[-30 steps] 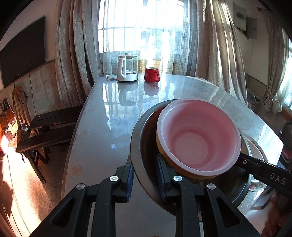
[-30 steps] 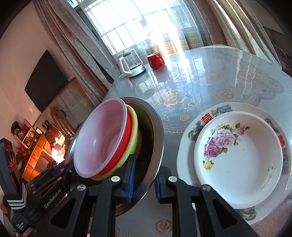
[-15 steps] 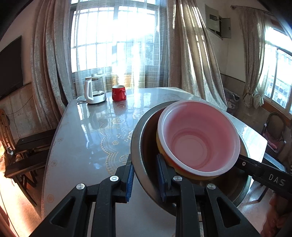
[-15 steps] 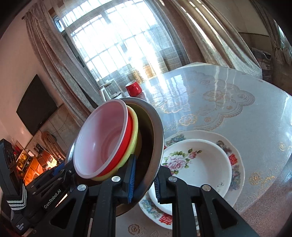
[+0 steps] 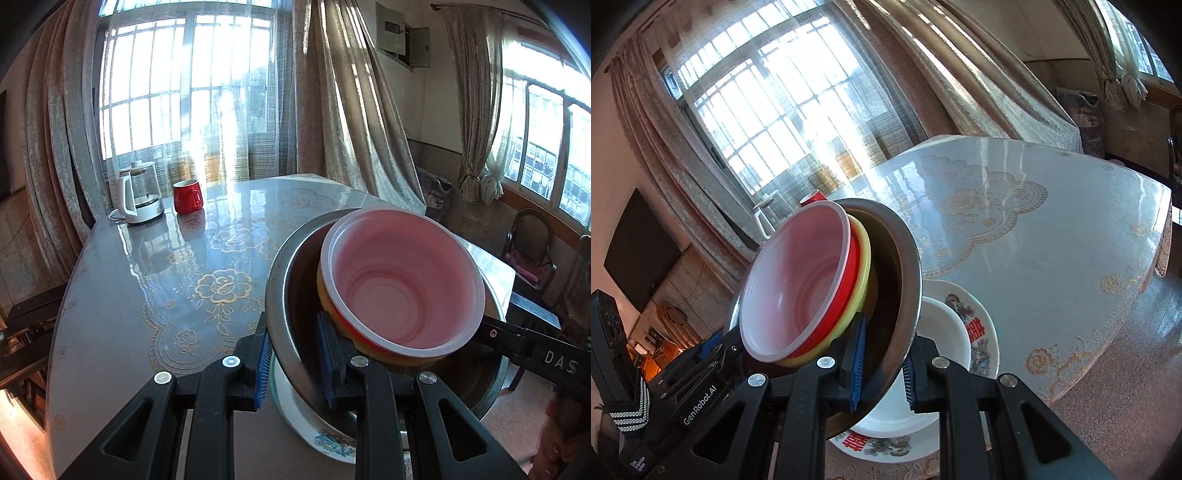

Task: Organize plates and bowls
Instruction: 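Lower the nested steel bowl onto the rose-pattern plate and open both tools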

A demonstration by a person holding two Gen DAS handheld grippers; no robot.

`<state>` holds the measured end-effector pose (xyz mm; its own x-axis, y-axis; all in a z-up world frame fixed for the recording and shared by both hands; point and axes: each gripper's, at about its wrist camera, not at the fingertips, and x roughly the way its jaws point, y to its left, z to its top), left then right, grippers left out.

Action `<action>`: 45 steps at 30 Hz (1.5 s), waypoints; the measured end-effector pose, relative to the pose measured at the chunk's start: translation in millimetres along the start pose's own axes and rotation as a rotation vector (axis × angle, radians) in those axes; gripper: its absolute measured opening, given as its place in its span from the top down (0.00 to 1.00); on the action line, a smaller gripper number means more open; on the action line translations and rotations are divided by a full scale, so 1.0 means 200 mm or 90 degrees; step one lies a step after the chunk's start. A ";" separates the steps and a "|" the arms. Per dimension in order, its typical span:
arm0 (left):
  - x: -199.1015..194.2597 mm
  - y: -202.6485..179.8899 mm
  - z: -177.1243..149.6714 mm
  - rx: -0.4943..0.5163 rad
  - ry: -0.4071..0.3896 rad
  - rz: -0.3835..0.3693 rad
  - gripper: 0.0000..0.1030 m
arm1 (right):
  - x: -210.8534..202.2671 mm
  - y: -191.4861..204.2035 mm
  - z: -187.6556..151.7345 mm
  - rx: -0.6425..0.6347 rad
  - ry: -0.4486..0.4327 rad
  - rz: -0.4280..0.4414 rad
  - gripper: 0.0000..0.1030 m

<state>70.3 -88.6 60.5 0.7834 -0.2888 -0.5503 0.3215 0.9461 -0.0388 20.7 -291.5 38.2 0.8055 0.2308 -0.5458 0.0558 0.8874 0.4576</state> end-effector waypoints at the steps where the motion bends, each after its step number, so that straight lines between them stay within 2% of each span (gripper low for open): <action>1: 0.01 -0.01 0.00 0.003 0.005 -0.001 0.77 | 0.00 -0.02 -0.01 0.007 0.003 -0.003 0.83; 15: 0.19 -0.04 -0.12 0.004 0.064 -0.012 0.77 | 0.12 -0.15 -0.09 0.061 0.072 -0.032 0.82; 29: 0.23 -0.03 -0.19 -0.008 0.088 -0.005 0.77 | 0.21 -0.18 -0.14 0.077 0.109 -0.039 0.81; 40: 0.21 -0.04 -0.20 0.012 0.077 0.006 0.79 | 0.16 -0.20 -0.15 0.074 0.096 -0.030 0.76; 45: 0.20 -0.02 -0.19 0.006 0.076 0.004 0.79 | 0.15 -0.20 -0.16 0.054 0.091 -0.036 0.83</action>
<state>80.7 -99.5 6.9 0.7166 -0.2636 -0.6458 0.3231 0.9459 -0.0275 23.7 -306.6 -18.6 0.7082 0.2413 -0.6635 0.1527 0.8652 0.4777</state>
